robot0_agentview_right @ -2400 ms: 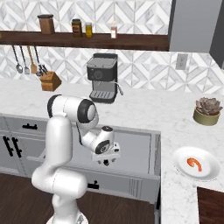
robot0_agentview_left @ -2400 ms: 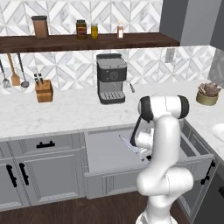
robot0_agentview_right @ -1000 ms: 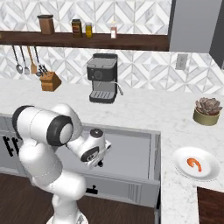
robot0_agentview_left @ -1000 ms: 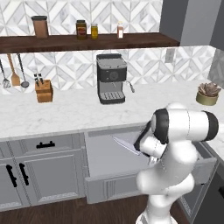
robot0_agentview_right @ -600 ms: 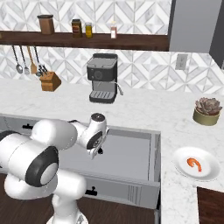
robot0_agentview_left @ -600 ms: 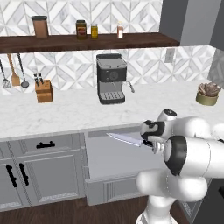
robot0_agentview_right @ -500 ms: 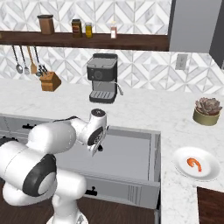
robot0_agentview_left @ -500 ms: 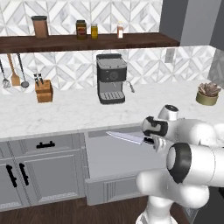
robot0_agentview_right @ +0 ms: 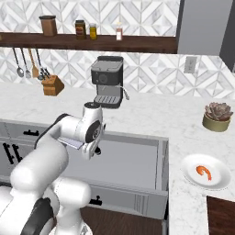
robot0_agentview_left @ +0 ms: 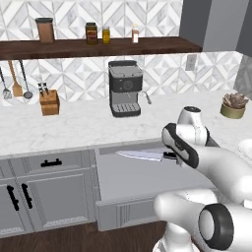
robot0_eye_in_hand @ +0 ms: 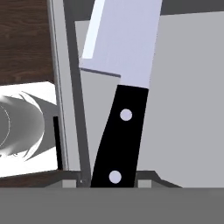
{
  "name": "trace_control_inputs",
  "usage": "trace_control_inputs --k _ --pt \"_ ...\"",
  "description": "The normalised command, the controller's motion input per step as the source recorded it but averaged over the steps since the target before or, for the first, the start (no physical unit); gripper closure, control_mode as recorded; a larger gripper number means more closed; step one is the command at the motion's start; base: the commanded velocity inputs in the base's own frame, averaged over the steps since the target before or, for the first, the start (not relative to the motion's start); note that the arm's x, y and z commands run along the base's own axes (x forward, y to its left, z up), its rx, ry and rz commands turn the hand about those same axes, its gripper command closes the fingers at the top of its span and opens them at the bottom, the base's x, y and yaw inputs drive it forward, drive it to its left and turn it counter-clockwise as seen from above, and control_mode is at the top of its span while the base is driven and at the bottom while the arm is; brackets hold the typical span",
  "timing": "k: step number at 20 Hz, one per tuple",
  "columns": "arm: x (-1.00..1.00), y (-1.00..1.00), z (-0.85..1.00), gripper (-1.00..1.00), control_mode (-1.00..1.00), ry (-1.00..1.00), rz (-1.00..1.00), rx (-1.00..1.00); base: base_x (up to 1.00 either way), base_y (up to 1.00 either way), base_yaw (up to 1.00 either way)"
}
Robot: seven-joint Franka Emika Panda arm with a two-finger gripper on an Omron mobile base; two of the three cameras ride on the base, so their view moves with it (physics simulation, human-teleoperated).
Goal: Pick up the knife from the drawer and place it on the cutting board. Then place the meat from the plate to the cutting board.
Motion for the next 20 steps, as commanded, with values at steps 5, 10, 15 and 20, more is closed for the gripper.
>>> trace_control_inputs --k 5,10,15,20 --pt "-0.50 0.07 0.01 1.00 -1.00 0.00 0.01 -0.04 0.00 0.00 0.00" --pt "-0.24 0.00 0.01 1.00 -1.00 -0.08 0.00 0.00 0.00 0.00 0.00" --pt "-0.16 0.00 -0.01 1.00 1.00 -0.04 0.00 0.00 -0.10 0.00 0.00" --pt "0.00 0.00 0.00 1.00 1.00 0.00 0.00 0.00 -0.59 0.00 -0.07"
